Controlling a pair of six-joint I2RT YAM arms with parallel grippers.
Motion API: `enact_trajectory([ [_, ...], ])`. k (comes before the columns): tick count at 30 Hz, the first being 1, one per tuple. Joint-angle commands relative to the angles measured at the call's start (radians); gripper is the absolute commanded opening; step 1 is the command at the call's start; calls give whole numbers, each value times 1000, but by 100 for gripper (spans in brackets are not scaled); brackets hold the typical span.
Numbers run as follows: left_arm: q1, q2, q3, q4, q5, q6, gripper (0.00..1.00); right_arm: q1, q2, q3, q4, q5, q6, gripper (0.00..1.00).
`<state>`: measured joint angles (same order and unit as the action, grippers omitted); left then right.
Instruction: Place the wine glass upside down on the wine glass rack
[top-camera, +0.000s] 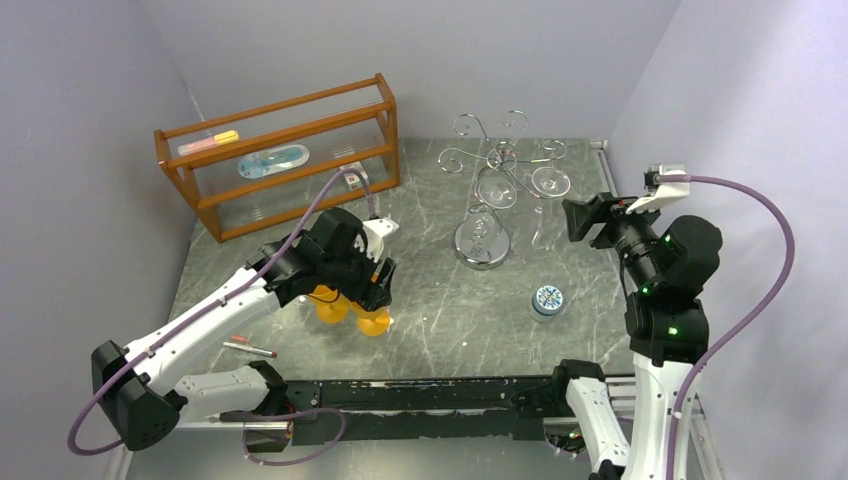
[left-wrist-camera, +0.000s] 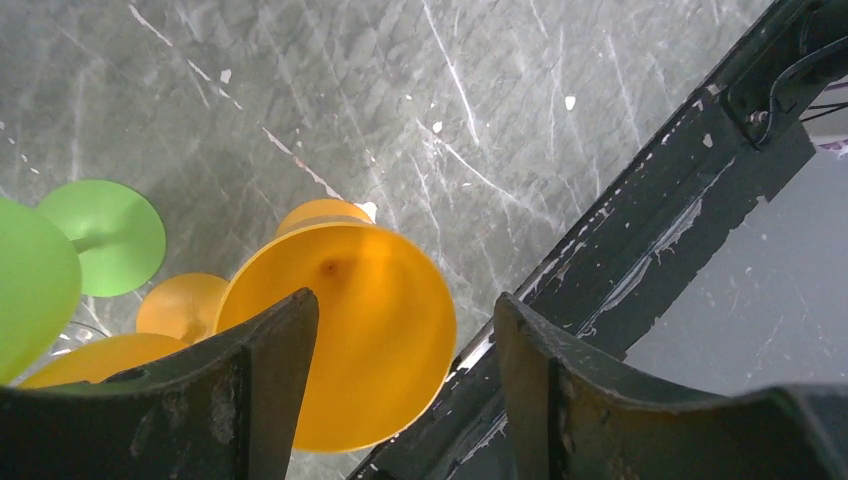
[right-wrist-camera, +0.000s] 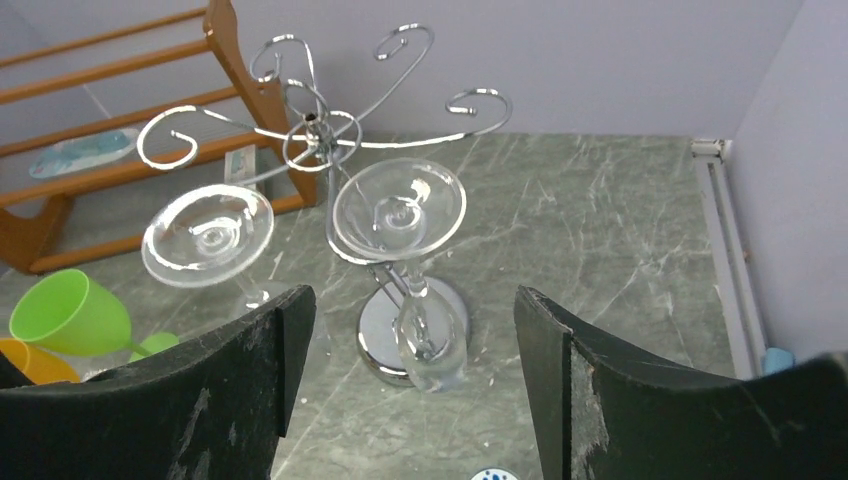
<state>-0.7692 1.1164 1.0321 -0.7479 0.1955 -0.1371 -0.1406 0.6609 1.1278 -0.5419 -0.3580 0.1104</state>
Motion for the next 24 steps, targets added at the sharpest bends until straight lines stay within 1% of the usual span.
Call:
enact_trajectory([
  [1,-5,25,-13,-13,4,16,68,3,34,106,-143,28,7,76],
  [5,-23,49,-26,-8,10,18,66,3,55,173,-190,43,16,76],
  [10,-51,74,-23,-18,-19,8,63,3,24,183,-116,37,104,78],
  [13,-63,94,-19,-27,-48,-3,53,3,13,191,-75,30,166,78],
  [15,-73,108,-15,-33,-64,-3,38,3,12,202,-60,57,222,75],
  [18,-87,108,-11,-31,-88,-8,21,3,26,227,-65,85,291,72],
  [20,-91,103,3,-35,-89,-12,8,3,37,235,-65,75,324,71],
  [21,-92,97,12,-38,-88,-12,5,3,40,235,-58,64,340,70],
  [24,-93,66,69,-50,-85,-17,5,3,41,224,-11,31,396,70],
])
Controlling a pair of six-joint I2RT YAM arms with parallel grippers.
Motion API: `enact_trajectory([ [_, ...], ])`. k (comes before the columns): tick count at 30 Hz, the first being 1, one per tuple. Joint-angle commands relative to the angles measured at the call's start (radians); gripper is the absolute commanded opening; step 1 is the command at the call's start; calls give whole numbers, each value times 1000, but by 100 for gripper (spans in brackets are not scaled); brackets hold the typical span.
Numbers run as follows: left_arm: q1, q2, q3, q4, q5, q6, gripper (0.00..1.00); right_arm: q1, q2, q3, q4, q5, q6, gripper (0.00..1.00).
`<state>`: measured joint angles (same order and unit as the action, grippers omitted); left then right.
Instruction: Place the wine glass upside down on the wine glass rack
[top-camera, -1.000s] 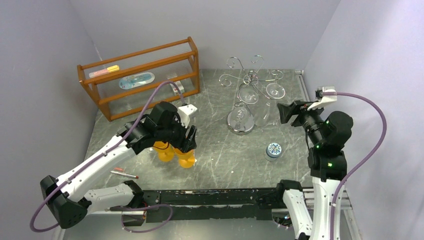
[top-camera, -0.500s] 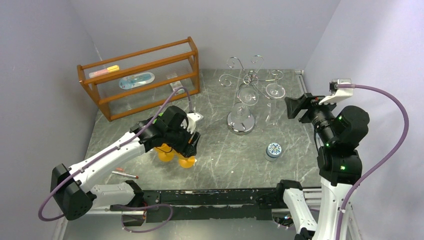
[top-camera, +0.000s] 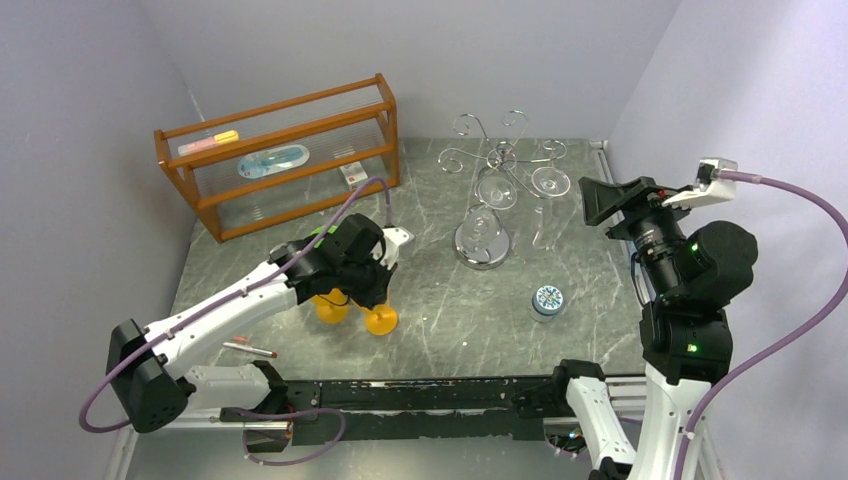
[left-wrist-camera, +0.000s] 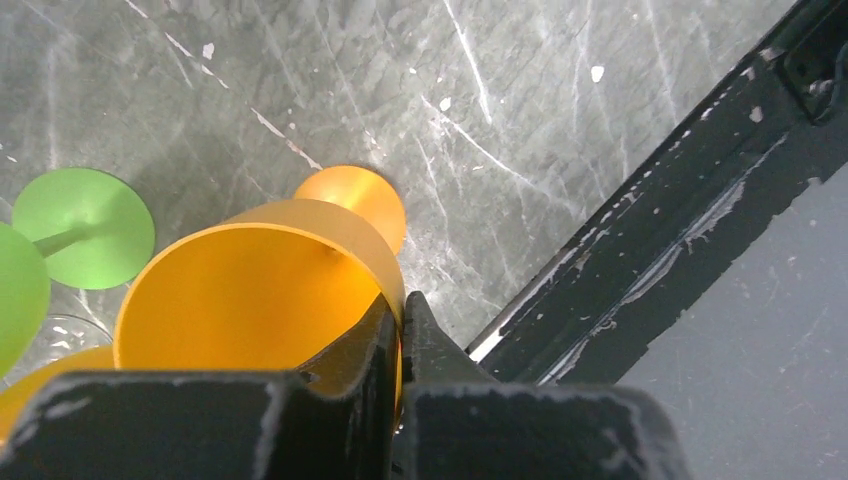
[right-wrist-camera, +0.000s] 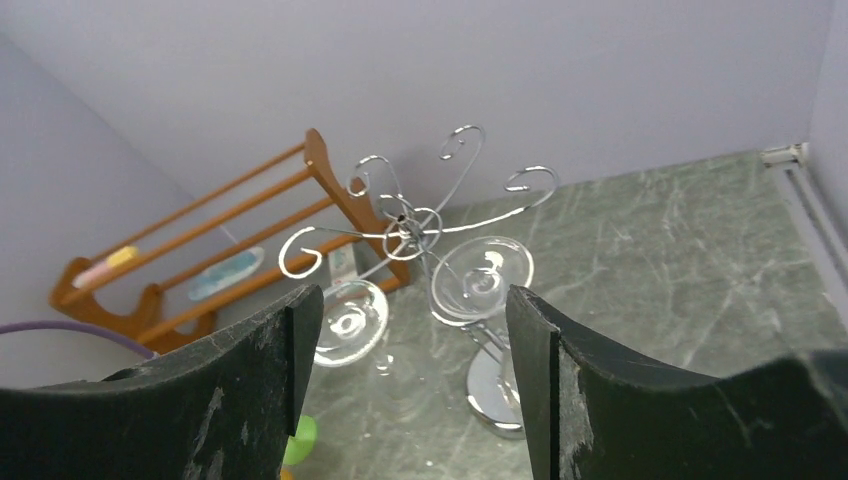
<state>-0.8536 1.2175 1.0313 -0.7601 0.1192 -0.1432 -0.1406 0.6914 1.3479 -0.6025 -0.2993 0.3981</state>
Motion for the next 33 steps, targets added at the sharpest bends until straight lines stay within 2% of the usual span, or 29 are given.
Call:
enact_trajectory([
  [1,-9,-51,108,-39,0,-18,5,3,10,1,62,-43,127,71],
  [7,-10,-178,319,-1,-2,-74,5,3,32,25,115,-159,213,73],
  [11,-9,-268,407,72,-102,-127,5,3,22,-13,228,-228,302,79],
  [13,-9,-324,386,174,-166,-159,5,3,12,-43,304,-244,357,84],
  [18,-9,-441,259,494,-226,-223,5,3,27,-79,420,-327,452,85],
  [29,-9,-482,31,1146,-272,-331,5,3,64,-133,676,-388,691,85],
  [33,-9,-459,-36,1345,-281,-328,5,3,85,-166,798,-384,810,85],
])
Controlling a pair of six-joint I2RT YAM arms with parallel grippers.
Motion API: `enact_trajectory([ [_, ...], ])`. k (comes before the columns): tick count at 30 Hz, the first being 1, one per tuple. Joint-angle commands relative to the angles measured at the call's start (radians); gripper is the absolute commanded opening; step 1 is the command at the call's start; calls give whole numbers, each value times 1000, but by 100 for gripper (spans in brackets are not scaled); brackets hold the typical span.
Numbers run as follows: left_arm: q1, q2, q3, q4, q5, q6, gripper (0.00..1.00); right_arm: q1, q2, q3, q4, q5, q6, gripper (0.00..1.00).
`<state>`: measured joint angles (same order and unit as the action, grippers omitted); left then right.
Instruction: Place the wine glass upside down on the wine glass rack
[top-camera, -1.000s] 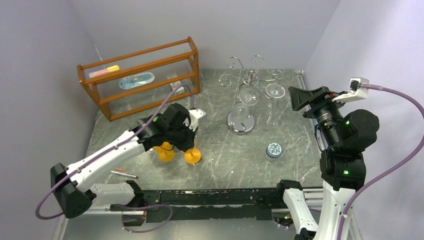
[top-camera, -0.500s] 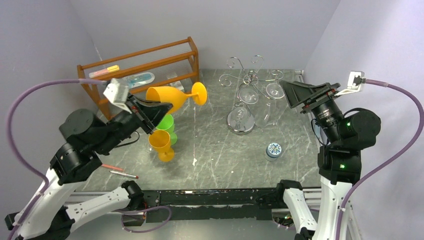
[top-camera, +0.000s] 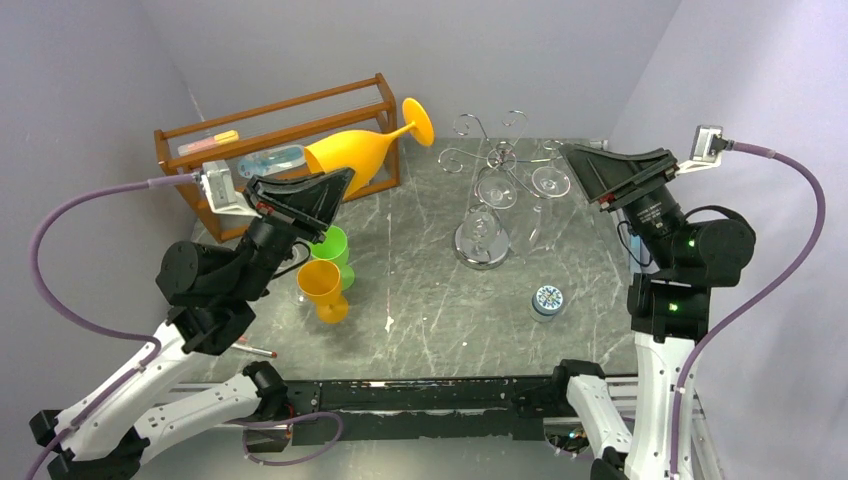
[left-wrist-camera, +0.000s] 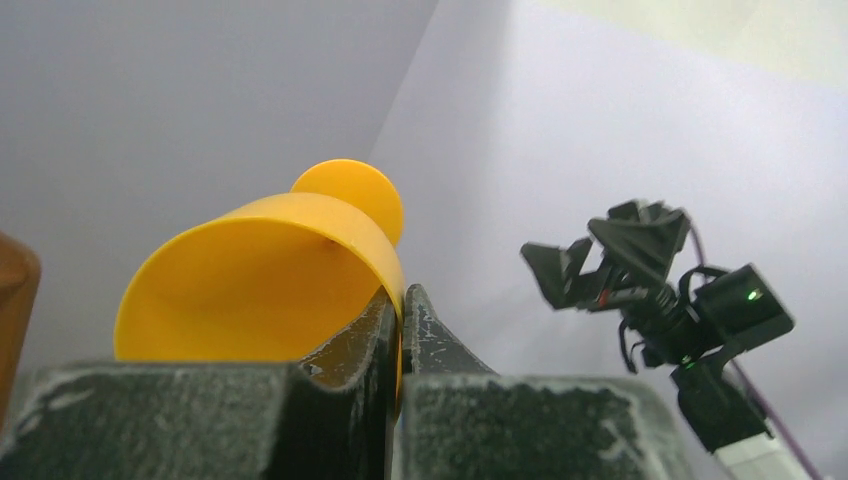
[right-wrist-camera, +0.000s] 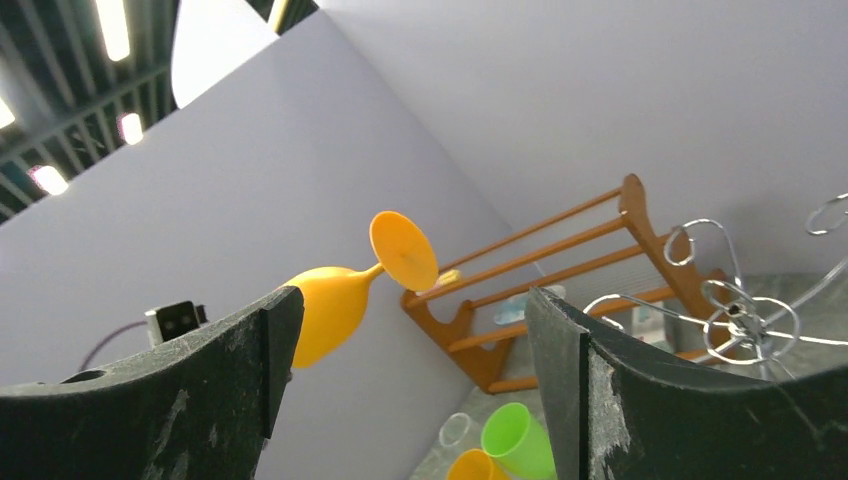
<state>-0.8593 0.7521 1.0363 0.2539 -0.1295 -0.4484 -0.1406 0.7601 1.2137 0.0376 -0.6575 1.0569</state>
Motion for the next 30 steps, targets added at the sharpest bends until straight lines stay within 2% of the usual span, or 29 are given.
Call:
enact_trajectory([
  [1,-4,21,-42,359,-38,-15,5,3,26,-36,191,-28,177,85],
  [8,-3,141,31,386,-75,22,5,45,185,77,230,-33,133,86],
  [10,-3,170,47,403,-78,34,5,122,243,117,228,10,87,86],
  [14,-3,220,79,426,-78,62,5,354,352,200,184,135,-25,86],
  [20,-3,262,60,540,-67,81,5,701,384,126,283,503,-113,82],
  [23,-3,270,57,545,-62,83,5,808,425,152,295,611,-140,81],
  [27,-3,257,32,554,-61,67,5,898,470,156,377,734,-133,73],
  [30,-3,244,13,566,-51,52,5,942,499,153,425,829,-98,56],
])
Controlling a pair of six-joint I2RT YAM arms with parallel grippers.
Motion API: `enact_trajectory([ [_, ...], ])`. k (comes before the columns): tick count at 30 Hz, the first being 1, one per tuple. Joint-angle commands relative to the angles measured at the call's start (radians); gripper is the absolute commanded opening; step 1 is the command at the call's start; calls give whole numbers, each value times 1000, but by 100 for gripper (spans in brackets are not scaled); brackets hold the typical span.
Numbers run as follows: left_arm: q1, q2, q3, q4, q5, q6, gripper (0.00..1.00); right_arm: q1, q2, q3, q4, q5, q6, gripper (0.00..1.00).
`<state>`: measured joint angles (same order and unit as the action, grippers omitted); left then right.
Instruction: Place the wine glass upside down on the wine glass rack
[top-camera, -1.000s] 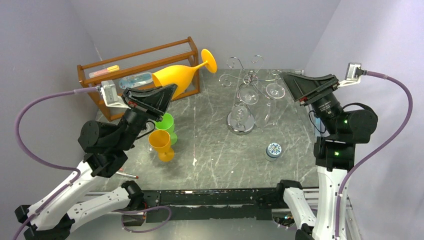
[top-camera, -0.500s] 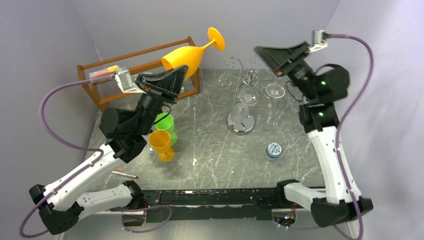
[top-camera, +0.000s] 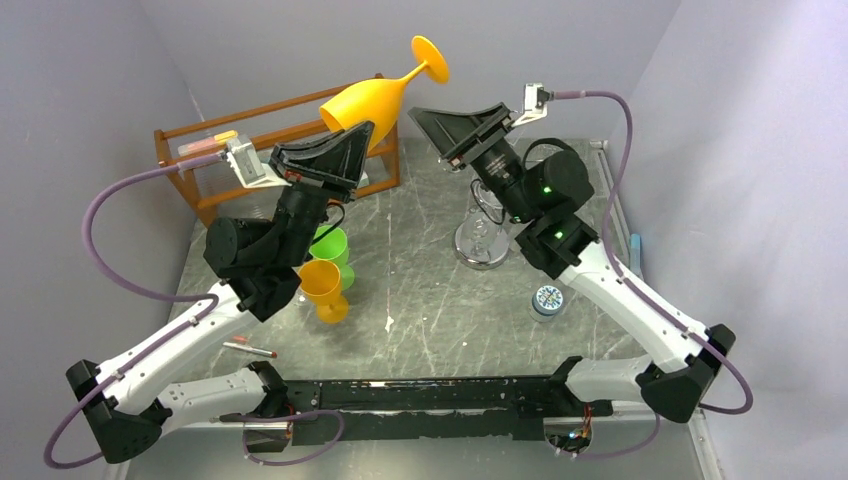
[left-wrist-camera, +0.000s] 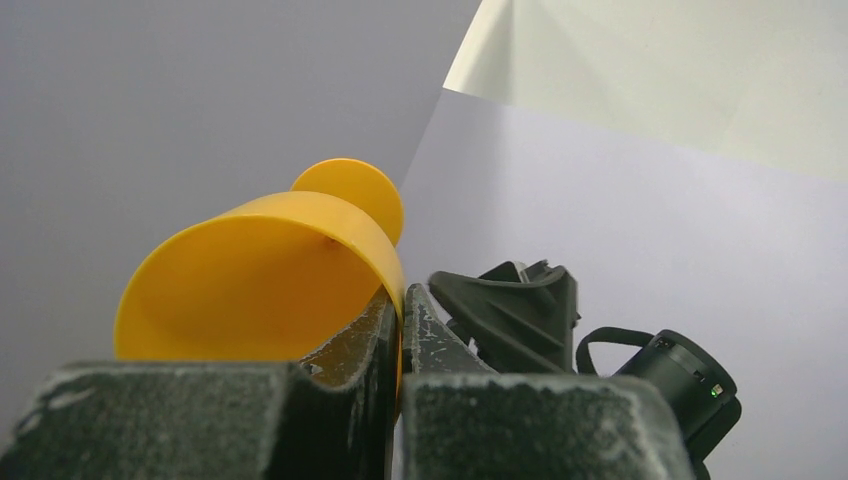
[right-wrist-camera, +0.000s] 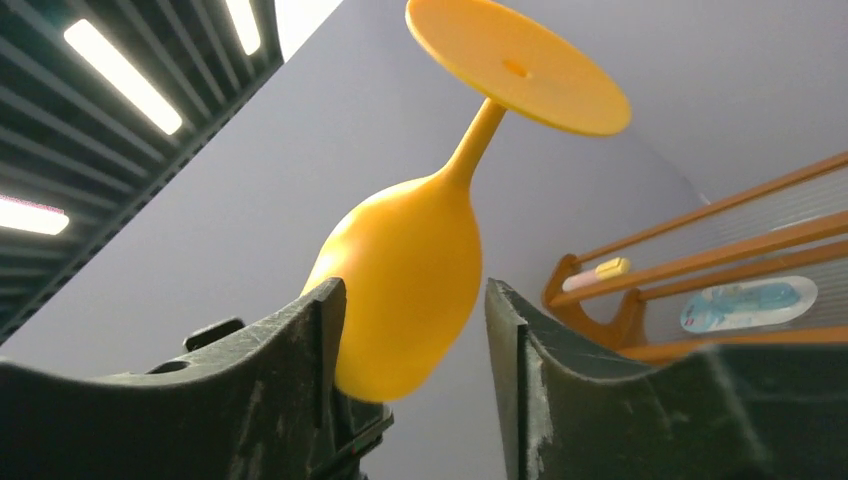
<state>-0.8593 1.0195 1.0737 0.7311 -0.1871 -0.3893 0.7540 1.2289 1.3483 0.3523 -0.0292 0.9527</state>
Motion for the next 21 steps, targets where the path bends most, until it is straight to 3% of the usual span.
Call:
enact_trajectory([
  [1,-3,-27,-30,91,12,-11,5,60,39,15,124,238,16,51],
  [14,-4,-72,-81,90,72,-53,5,127,110,20,276,379,81,52],
  [21,-3,-111,-112,71,126,-56,5,127,121,9,284,341,154,32],
])
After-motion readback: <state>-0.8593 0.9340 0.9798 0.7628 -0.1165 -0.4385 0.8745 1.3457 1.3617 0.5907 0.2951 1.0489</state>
